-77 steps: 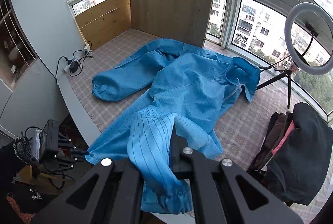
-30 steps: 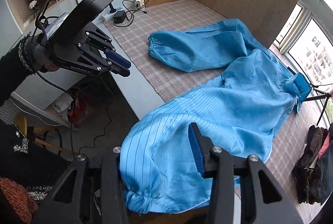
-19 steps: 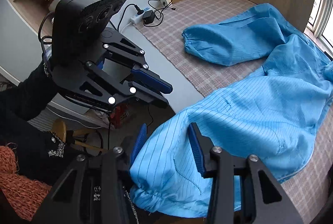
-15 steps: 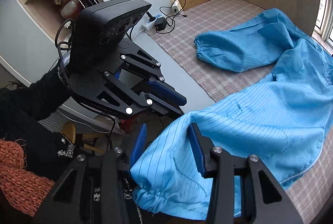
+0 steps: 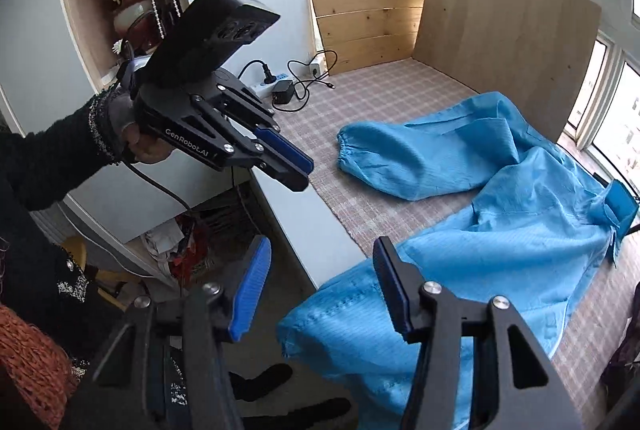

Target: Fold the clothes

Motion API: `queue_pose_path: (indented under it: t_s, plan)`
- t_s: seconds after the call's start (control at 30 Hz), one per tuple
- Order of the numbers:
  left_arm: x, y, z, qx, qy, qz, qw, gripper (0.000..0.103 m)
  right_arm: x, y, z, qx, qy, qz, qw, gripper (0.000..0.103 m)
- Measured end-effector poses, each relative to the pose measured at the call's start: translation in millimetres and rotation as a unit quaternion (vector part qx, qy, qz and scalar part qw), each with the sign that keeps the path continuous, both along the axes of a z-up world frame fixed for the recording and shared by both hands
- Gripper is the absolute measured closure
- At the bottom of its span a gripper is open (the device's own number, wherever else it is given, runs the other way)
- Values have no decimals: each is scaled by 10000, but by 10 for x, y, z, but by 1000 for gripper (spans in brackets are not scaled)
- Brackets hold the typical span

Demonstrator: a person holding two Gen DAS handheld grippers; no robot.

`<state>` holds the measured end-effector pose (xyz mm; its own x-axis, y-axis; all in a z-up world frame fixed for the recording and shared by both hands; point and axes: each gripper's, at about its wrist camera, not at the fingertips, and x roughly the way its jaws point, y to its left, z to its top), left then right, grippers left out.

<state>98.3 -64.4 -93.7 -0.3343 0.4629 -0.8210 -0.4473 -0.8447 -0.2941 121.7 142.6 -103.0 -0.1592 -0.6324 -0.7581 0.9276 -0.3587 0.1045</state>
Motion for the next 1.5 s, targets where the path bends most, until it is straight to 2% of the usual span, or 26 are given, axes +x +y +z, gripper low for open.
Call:
queue_pose_path:
  t_s: [0.1, 0.23, 0.33, 0.4, 0.47, 0.57, 0.67, 0.8, 0.93, 1.1, 1.13, 1.17, 1.2, 1.23, 1.3, 1.33, 1.4, 1.5]
  plan:
    - [-245, -223, 17, -384, 49, 256, 9989, 84, -468, 465, 123, 136, -230, -1197, 9924, 50]
    - [-753, -492, 158, -986, 193, 559, 9934, 81, -1127, 1155, 578, -51, -167, -2336, 9722, 50]
    - [-1302, -673, 287, -1219, 158, 802, 9892, 78, -1698, 1415, 973, 35, 389, -2882, 9568, 49]
    - [-1710, -734, 307, -1343, 88, 840, 9873, 77, -2224, 1506, 1091, 176, 274, -3279, 9441, 43]
    - [-2088, -633, 256, -1667, 61, 802, 9827, 72, -2717, 1499, 1050, 169, -5, -3337, 9425, 42]
    - [-2567, -388, 43, -1618, -167, 683, 9843, 71, -3307, 1342, 716, 395, 16, -3363, 9409, 42]
    - [-2876, -47, -289, -1869, -326, 317, 9813, 67, -3775, 1129, 161, 515, -460, -3182, 9455, 42]
    - [-3129, 99, -561, -2022, -492, 149, 9780, 67, -4382, 828, -498, 740, -992, -3043, 9445, 42]
    - [-3383, 244, -833, -2173, -658, -19, 9739, 66, -4832, 564, -883, 865, -1410, -3010, 9391, 42]
    - [-3673, 412, -1156, -2320, -860, -237, 9686, 66, -5228, 320, -1300, 1697, -1358, -3145, 9240, 42]
    - [-3673, 415, -1182, -2292, -876, -293, 9690, 66, -5246, 307, -1345, 1772, -1317, -3091, 9251, 43]
    - [-3665, 416, -1204, -2288, -872, -346, 9689, 73, -5264, 294, -1390, 1846, -1275, -3036, 9260, 48]
    - [-3652, 413, -1216, -2293, -856, -394, 9688, 91, -5274, 322, -1389, 1773, -1337, -2958, 9291, 80]
    - [-3632, 405, -1217, -2308, -828, -435, 9685, 98, -5285, 351, -1389, 1700, -1399, -2879, 9320, 102]
    - [-3598, 376, -1203, -2342, -755, -482, 9681, 102, -5275, 428, -1265, 1575, -1098, -2870, 9385, 102]
    - [-3588, 341, -1172, -2364, -690, -448, 9682, 103, -5261, 443, -1182, 1678, -742, -2886, 9397, 102]
    - [-3593, 232, -1089, -2341, -580, -343, 9699, 103, -5222, 482, -968, 1873, 62, -2892, 9387, 102]
    - [-3648, 29, -943, -2197, -471, -144, 9743, 103, -5298, 596, -698, 1939, 587, -3085, 9294, 102]
